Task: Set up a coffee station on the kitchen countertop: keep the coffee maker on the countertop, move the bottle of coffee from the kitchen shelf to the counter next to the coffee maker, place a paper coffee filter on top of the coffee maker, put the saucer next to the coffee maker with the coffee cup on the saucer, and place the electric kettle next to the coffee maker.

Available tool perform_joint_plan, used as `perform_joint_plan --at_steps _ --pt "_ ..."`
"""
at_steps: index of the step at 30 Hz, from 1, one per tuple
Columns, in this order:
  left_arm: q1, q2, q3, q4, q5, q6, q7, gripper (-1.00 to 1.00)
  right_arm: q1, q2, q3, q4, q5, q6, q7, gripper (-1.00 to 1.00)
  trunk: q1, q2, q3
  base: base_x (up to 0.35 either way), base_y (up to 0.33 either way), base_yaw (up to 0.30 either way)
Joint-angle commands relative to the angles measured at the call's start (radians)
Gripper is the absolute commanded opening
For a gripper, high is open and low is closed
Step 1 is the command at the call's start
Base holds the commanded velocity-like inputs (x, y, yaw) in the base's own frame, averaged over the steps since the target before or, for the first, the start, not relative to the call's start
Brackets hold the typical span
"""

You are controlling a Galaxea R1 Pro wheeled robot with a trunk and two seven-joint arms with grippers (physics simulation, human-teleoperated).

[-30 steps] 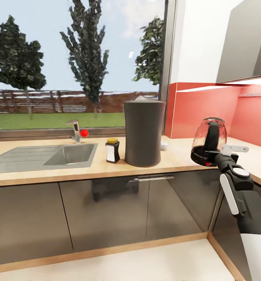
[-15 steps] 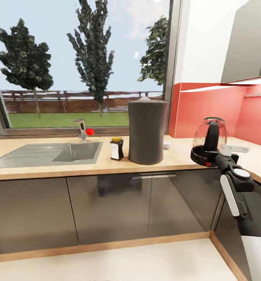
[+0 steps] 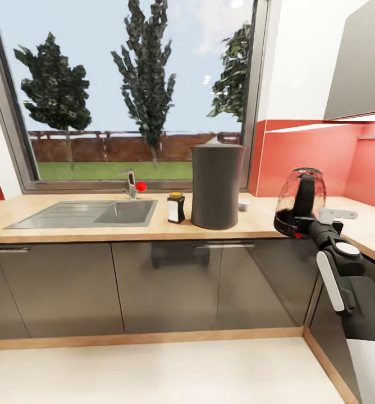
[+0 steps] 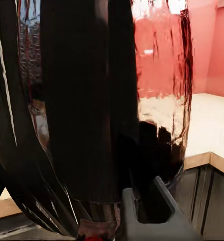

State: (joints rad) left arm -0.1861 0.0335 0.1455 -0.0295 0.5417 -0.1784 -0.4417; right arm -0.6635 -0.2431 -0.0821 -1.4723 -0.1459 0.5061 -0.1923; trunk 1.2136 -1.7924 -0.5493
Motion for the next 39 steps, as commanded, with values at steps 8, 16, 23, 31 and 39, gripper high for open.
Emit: perform_joint_plan --at_steps 8,16,23,31,39 --pt "-0.001 0.000 0.008 0.002 -0.005 -0.003 -0.005 1.00 0.011 0.001 0.002 -0.006 -0.009 0.003 -0.008 -1.00 -0.001 -0.001 -0.001 -0.098 -0.032 0.254" --pt "-0.001 0.000 0.008 0.002 -0.005 -0.003 -0.005 1.00 0.073 0.002 0.002 -0.064 -0.008 0.001 0.055 -1.00 -0.001 -0.001 -0.001 -0.003 -0.001 0.272" --pt "-0.001 0.000 0.008 0.002 -0.005 -0.003 -0.005 1.00 0.098 0.002 0.002 -0.070 -0.008 -0.009 0.064 -1.00 -0.001 -0.001 -0.001 0.000 0.000 0.272" --pt "-0.001 0.000 0.008 0.002 -0.005 -0.003 -0.005 1.00 0.114 0.002 -0.002 -0.071 -0.008 -0.024 0.143 -1.00 -0.001 -0.001 -0.001 -0.037 0.000 0.238" --pt "-0.001 0.000 0.008 0.002 -0.005 -0.003 -0.005 1.00 0.115 0.002 -0.002 -0.071 -0.008 -0.021 0.149 -1.00 -0.001 -0.001 -0.001 -0.110 -0.019 0.019"
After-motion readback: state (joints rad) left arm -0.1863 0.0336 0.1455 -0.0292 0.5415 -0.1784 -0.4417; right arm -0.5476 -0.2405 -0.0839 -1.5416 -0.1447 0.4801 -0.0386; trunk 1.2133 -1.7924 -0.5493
